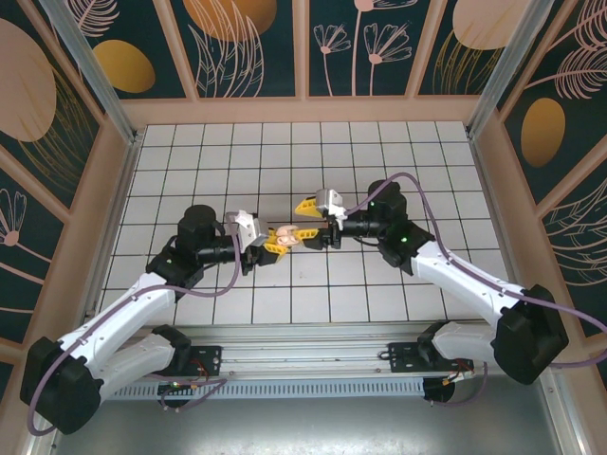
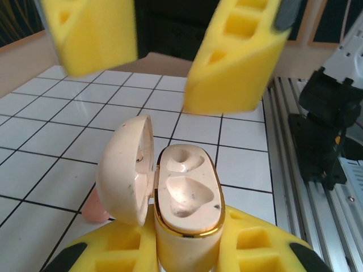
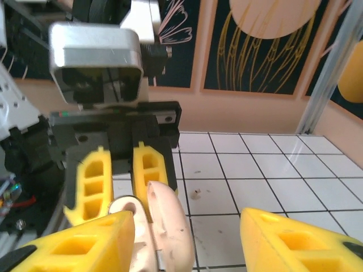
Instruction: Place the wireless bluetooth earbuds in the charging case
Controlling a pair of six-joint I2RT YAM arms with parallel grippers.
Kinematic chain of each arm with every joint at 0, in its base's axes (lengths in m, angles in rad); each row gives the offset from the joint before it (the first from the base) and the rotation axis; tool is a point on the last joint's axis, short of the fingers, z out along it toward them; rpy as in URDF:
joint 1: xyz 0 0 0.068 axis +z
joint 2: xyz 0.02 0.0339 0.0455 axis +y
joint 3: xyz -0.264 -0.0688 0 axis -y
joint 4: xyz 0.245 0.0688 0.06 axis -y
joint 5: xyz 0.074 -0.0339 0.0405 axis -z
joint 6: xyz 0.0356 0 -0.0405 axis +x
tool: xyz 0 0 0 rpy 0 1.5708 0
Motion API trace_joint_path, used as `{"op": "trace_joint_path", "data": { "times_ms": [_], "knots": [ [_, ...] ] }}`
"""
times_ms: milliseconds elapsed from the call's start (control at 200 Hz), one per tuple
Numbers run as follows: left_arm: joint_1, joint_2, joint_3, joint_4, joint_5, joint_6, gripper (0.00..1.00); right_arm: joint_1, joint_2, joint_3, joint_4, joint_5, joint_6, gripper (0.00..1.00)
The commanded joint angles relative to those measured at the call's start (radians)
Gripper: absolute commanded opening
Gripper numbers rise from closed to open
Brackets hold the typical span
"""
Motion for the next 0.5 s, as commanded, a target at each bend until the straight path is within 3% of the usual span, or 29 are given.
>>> {"op": "trace_joint_path", "data": {
  "times_ms": [0, 200, 495],
  "knots": [
    [0.064, 0.022, -0.027, 0.110, 0.041, -0.118, 0.14, -0.012, -0.031, 0.014, 0.037, 0.061, 0.118, 0.55],
    [0.176, 0.070, -0.002, 0.084, 0.079, -0.188, 0.14, -0.016, -0.028, 0.100, -0.096, 0.231, 0.261, 0.59],
    [0.311, 0.138, -0.077, 0.257, -0.026, -0.480, 0.14, 0.046, 0.174, 0.388, -0.631, 0.461, 0.378, 0.55]
  ]
}}
